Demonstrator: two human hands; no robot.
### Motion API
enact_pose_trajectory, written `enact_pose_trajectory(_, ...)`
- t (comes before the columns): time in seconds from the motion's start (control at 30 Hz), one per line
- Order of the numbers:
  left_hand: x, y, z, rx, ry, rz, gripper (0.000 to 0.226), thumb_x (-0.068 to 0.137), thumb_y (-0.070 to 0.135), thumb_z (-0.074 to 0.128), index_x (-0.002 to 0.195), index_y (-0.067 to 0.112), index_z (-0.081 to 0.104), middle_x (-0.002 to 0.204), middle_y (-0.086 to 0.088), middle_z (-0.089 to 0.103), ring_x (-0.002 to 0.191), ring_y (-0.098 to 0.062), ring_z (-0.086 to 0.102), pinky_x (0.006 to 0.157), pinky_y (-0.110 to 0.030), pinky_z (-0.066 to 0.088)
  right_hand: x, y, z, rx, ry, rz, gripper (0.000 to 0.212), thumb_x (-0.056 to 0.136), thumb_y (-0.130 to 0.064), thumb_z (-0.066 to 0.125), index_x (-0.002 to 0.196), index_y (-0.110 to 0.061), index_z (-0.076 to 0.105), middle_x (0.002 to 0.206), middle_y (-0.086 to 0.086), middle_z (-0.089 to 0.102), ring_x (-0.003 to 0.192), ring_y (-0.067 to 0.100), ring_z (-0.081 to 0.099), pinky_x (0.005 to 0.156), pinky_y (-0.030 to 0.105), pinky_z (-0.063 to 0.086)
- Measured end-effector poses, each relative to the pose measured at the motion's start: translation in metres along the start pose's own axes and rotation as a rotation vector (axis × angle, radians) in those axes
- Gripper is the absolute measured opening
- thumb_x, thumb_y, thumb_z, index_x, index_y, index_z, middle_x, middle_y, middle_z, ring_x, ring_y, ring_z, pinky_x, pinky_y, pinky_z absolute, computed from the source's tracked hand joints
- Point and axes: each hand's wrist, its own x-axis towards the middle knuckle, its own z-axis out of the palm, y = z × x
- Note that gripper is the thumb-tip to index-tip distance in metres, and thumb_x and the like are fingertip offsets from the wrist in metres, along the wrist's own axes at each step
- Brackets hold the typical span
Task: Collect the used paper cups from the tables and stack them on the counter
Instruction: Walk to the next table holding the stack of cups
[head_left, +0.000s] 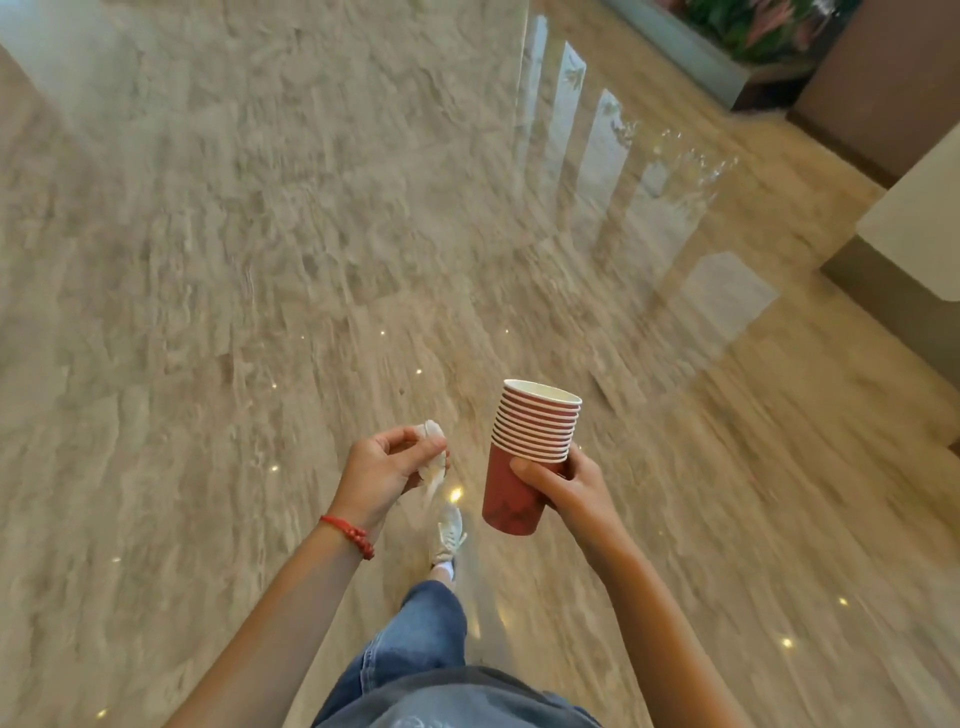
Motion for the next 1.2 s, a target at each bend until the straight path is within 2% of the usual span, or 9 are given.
enact_pose_trajectory(0.3, 0.213, 0.111, 0.045, 0.069, -0.118, -0.021, 0.007, 0.077, 0.009, 0.07, 0.073, 0.004, 0.067, 0.063, -0.003, 0.069, 0.062, -0.014, 0.066, 0.068, -0.03, 0.056, 0.204, -0.094, -0.002, -0.005, 0.085, -0.038, 0.033, 0.076, -0.008, 0.075, 0.106, -0.016, 0.062, 0.099, 0.0, 0.071, 0.089, 0.007, 0.067, 0.075, 0.021, 0.054)
enact_pose_trajectory(0.47, 0.294, 0.157, 0.08, 0.079, -0.172, -0.061, 0.007, 0.078, 0.007, 0.069, 0.073, 0.003, 0.067, 0.064, -0.004, 0.07, 0.062, -0.015, 0.067, 0.064, -0.027, 0.057, 0.287, -0.134, -0.022, 0.038, 0.165, -0.007, 0.032, 0.077, -0.01, 0.074, 0.105, -0.017, 0.063, 0.093, -0.005, 0.071, 0.083, 0.002, 0.068, 0.066, 0.016, 0.051)
enact_pose_trajectory(0.8, 0.49, 0.227, 0.174, 0.111, -0.19, -0.051, 0.007, 0.079, 0.007, 0.069, 0.073, 0.004, 0.066, 0.062, -0.002, 0.069, 0.061, -0.014, 0.067, 0.063, -0.026, 0.057, 0.491, -0.2, -0.086, 0.064, 0.206, -0.014, 0.036, 0.076, -0.011, 0.074, 0.109, -0.013, 0.061, 0.097, -0.003, 0.071, 0.087, 0.005, 0.067, 0.073, 0.019, 0.053)
enact_pose_trajectory(0.87, 0.523, 0.245, 0.198, 0.119, -0.219, -0.067, 0.007, 0.078, 0.007, 0.069, 0.073, 0.004, 0.066, 0.063, -0.003, 0.069, 0.062, -0.015, 0.066, 0.064, -0.028, 0.057, 0.524, -0.218, -0.103, 0.08, 0.216, -0.017, 0.033, 0.076, -0.01, 0.074, 0.107, -0.015, 0.062, 0.099, 0.0, 0.071, 0.091, 0.01, 0.067, 0.078, 0.024, 0.054)
enact_pose_trajectory(0.97, 0.569, 0.272, 0.231, 0.127, -0.244, -0.061, 0.007, 0.078, 0.008, 0.069, 0.073, 0.004, 0.066, 0.063, -0.003, 0.069, 0.061, -0.015, 0.066, 0.073, -0.035, 0.054, 0.571, -0.246, -0.124, 0.091, 0.235, -0.024, 0.032, 0.076, -0.007, 0.073, 0.106, -0.014, 0.063, 0.1, 0.003, 0.071, 0.093, 0.014, 0.066, 0.084, 0.032, 0.054)
enact_pose_trajectory(1.2, 0.661, 0.325, 0.297, 0.17, -0.334, -0.09, 0.006, 0.078, 0.006, 0.069, 0.073, 0.004, 0.066, 0.062, -0.003, 0.069, 0.06, -0.015, 0.067, 0.079, -0.041, 0.051, 0.656, -0.293, -0.16, 0.122, 0.333, -0.028, 0.031, 0.075, -0.01, 0.074, 0.1, -0.022, 0.063, 0.096, -0.004, 0.071, 0.088, 0.008, 0.068, 0.078, 0.026, 0.055)
